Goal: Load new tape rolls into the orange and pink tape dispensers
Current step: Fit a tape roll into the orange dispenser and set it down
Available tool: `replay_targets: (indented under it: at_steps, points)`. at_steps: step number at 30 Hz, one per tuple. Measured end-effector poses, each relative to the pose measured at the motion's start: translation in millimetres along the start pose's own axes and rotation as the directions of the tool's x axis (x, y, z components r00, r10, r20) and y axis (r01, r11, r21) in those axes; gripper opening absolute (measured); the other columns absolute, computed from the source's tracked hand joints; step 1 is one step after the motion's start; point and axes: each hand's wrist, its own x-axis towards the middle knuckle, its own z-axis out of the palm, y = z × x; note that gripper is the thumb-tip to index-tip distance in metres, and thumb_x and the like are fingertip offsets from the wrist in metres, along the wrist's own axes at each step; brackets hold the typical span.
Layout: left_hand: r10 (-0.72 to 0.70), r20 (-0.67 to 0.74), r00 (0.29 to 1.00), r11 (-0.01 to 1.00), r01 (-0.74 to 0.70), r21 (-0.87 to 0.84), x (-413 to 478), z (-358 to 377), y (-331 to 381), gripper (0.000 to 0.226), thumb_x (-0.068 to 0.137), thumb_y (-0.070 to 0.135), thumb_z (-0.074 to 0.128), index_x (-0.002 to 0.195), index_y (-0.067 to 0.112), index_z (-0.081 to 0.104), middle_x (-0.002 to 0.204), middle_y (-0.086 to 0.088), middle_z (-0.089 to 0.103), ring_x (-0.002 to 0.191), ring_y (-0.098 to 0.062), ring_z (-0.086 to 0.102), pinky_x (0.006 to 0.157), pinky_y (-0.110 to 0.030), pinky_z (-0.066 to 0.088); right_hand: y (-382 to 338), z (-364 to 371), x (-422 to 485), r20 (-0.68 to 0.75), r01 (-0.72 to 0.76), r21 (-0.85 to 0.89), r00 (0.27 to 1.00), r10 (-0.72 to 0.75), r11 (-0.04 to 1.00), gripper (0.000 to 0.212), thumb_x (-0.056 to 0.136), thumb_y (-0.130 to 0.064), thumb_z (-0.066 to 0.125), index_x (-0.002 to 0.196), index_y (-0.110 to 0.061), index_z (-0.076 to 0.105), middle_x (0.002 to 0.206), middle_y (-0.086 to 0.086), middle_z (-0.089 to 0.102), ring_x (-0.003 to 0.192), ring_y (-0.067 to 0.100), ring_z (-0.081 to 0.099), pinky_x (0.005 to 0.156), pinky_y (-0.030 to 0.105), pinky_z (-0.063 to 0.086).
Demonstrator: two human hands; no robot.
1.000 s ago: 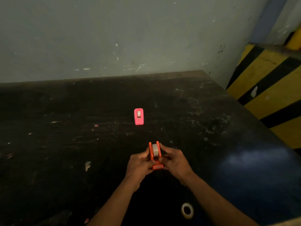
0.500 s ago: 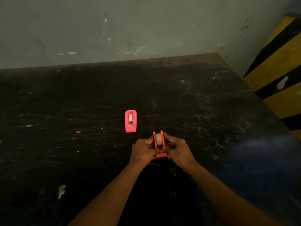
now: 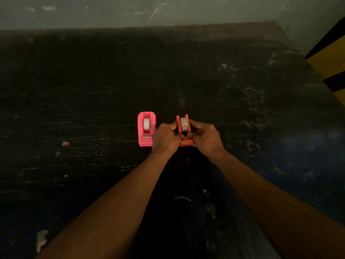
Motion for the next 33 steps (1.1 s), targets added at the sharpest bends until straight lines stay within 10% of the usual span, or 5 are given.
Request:
replay_targets:
  at_steps: [5, 11, 20, 29, 33]
  points:
    - [-0.065, -0.001, 0.998, 0.998, 0.065, 0.025, 15, -1, 8, 0.045, 0.085, 0.011, 0.068, 0.128, 0.024, 0.065, 0.116, -0.002, 0.073, 0.106, -0.017, 0.068, 0.097, -0.034, 0.053, -1, 0, 8, -0.026, -0.056, 0.041, 0.998, 0.057, 0.998, 0.039, 0.085, -0.003, 0.065, 0.115, -0.027, 0.071, 0.086, -0.004, 0.073, 0.085, 0.019, 0.072, 0.082, 0.046, 0.06]
    - [-0.168, 0.03, 0.985, 0.986, 0.168, -0.013, 20, -2, 13, 0.038, 0.087, 0.013, 0.067, 0.124, 0.022, 0.066, 0.111, -0.006, 0.072, 0.1, -0.022, 0.069, 0.091, -0.041, 0.057, -19, -7, 1, -0.039, 0.135, -0.317, 0.987, -0.155, 0.939, 0.063, 0.083, -0.011, 0.068, 0.138, -0.034, 0.046, 0.109, 0.006, 0.068, 0.102, 0.022, 0.064, 0.094, 0.041, 0.052]
    - [-0.232, -0.011, 0.973, 0.972, 0.232, 0.033, 21, 2, 23, 0.023, 0.089, 0.025, 0.066, 0.11, 0.016, 0.068, 0.102, -0.01, 0.072, 0.088, -0.024, 0.069, 0.08, -0.036, 0.058, -45, -16, 8, 0.147, 0.344, -0.578, 0.936, -0.32, 0.74, 0.022, 0.087, -0.013, 0.065, 0.108, -0.017, 0.071, 0.115, 0.006, 0.053, 0.098, 0.02, 0.058, 0.082, 0.02, 0.04]
    - [-0.293, -0.023, 0.956, 0.956, 0.294, 0.023, 20, 2, 29, 0.027, 0.092, 0.027, 0.063, 0.114, 0.012, 0.063, 0.076, -0.004, 0.059, 0.071, -0.019, 0.061, 0.062, -0.029, 0.048, -57, -24, 17, 0.255, 0.447, -0.619, 0.892, -0.373, 0.646, 0.016, 0.09, -0.013, 0.06, 0.097, -0.014, 0.074, 0.108, 0.009, 0.059, 0.094, 0.024, 0.061, 0.084, 0.041, 0.054]
    - [-0.276, -0.043, 0.96, 0.959, 0.278, 0.059, 22, 5, 29, 0.026, 0.091, 0.027, 0.063, 0.111, 0.012, 0.065, 0.094, -0.009, 0.069, 0.086, -0.024, 0.069, 0.076, -0.034, 0.056, -47, -26, 4, 0.209, 0.474, -0.587, 0.872, -0.442, 0.657, 0.019, 0.092, -0.013, 0.058, 0.102, -0.014, 0.074, 0.109, 0.01, 0.061, 0.098, 0.025, 0.061, 0.086, 0.041, 0.052]
